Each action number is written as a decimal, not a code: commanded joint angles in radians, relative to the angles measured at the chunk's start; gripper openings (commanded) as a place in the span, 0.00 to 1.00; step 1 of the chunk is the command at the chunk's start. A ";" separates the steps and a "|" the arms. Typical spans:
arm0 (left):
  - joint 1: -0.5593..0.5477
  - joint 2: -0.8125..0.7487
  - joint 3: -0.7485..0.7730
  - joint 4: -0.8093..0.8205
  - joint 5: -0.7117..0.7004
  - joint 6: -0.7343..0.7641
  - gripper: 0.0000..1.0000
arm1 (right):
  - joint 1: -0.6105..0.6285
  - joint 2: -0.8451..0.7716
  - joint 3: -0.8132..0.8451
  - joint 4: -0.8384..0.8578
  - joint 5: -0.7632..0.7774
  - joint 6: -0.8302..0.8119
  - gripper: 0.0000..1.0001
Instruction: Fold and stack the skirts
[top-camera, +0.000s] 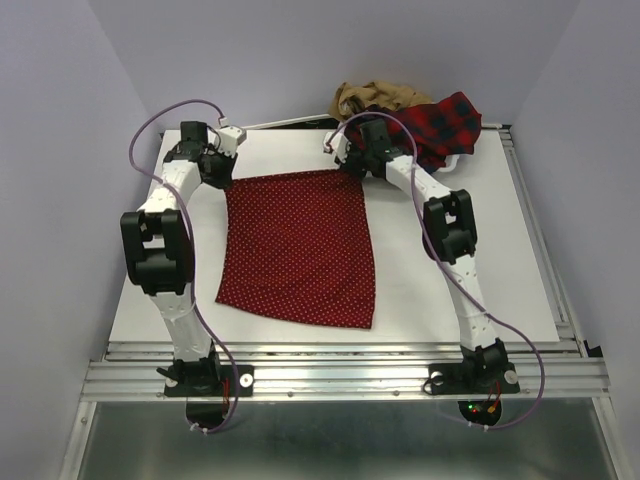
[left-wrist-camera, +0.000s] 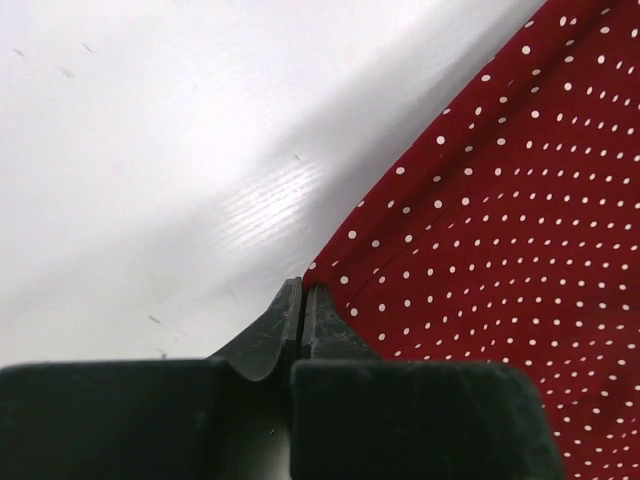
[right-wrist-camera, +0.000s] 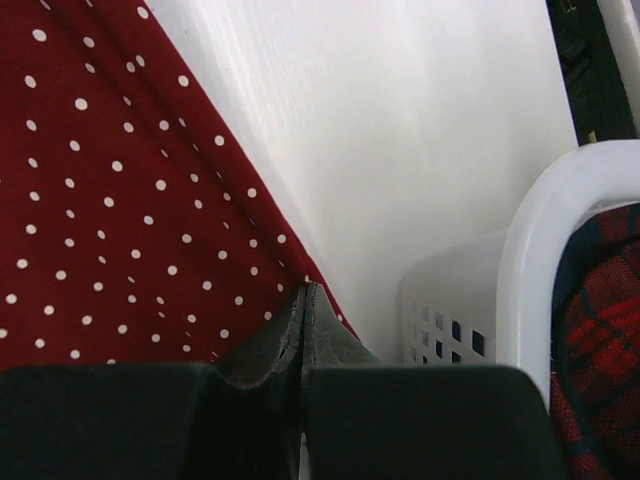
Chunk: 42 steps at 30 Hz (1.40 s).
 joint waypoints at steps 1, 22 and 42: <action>0.011 -0.121 0.003 0.085 -0.025 0.067 0.00 | -0.032 -0.156 0.020 0.105 0.010 0.048 0.01; 0.010 -0.644 -0.680 0.202 0.054 0.502 0.00 | 0.115 -0.722 -0.749 -0.116 -0.113 0.127 0.01; 0.017 -0.946 -0.971 0.418 0.223 0.397 0.00 | 0.158 -0.814 -0.807 -0.124 -0.195 0.426 0.01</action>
